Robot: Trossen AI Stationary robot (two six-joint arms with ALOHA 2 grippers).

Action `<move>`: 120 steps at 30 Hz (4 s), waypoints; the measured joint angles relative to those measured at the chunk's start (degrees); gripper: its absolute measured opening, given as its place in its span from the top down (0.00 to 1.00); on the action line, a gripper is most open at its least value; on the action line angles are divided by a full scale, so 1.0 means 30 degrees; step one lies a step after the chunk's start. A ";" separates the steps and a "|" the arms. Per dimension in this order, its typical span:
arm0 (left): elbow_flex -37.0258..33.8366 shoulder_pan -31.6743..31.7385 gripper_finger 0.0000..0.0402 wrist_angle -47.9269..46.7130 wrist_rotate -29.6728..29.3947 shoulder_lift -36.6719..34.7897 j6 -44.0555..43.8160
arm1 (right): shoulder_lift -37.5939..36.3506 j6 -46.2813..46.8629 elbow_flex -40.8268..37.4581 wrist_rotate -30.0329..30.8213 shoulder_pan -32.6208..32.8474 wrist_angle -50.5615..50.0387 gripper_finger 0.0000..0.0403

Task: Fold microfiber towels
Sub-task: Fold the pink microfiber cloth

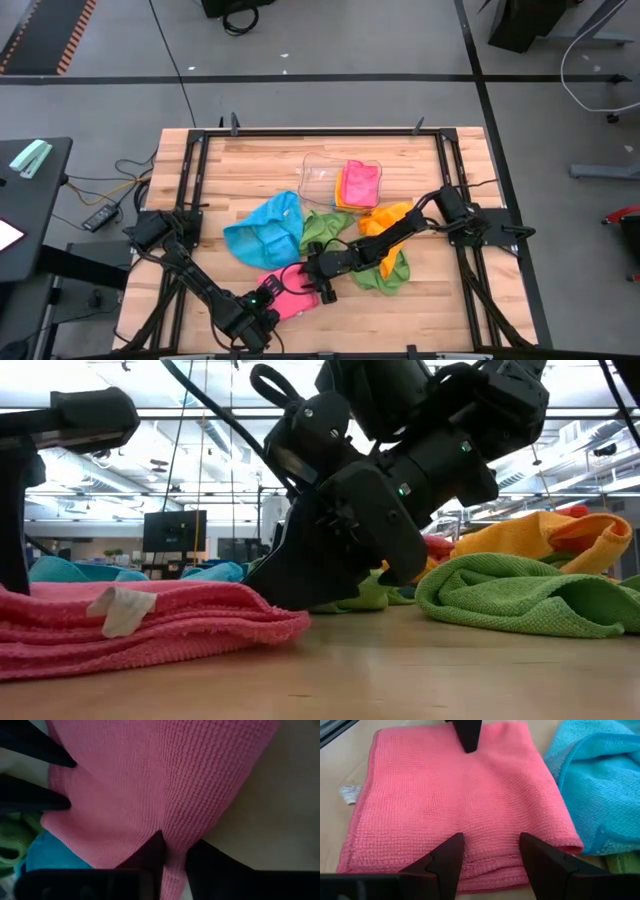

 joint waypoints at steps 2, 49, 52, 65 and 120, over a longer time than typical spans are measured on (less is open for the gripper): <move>0.0126 0.0000 0.90 0.0016 0.0029 -0.0032 0.0521 | 0.0000 0.0009 0.0015 -0.0003 0.0000 -0.0083 0.49; 0.3197 0.3432 0.91 -0.2471 0.5553 -0.0076 0.3291 | -0.1323 0.0373 0.0175 -0.0912 0.0689 0.1256 0.49; 0.3148 0.3328 0.92 -0.2870 0.5564 -0.0076 0.3459 | -0.0860 0.0353 0.0860 -0.0892 0.0865 0.1600 0.49; 0.3139 0.2783 0.91 -0.2642 0.5420 -0.0076 0.2963 | -0.0834 -0.1016 0.1515 -0.0763 0.0493 0.0027 0.49; 0.4429 0.4003 0.94 -0.2357 0.8739 -0.0440 -0.4336 | -0.5978 0.3520 -0.4087 0.6166 0.5167 -0.1324 0.49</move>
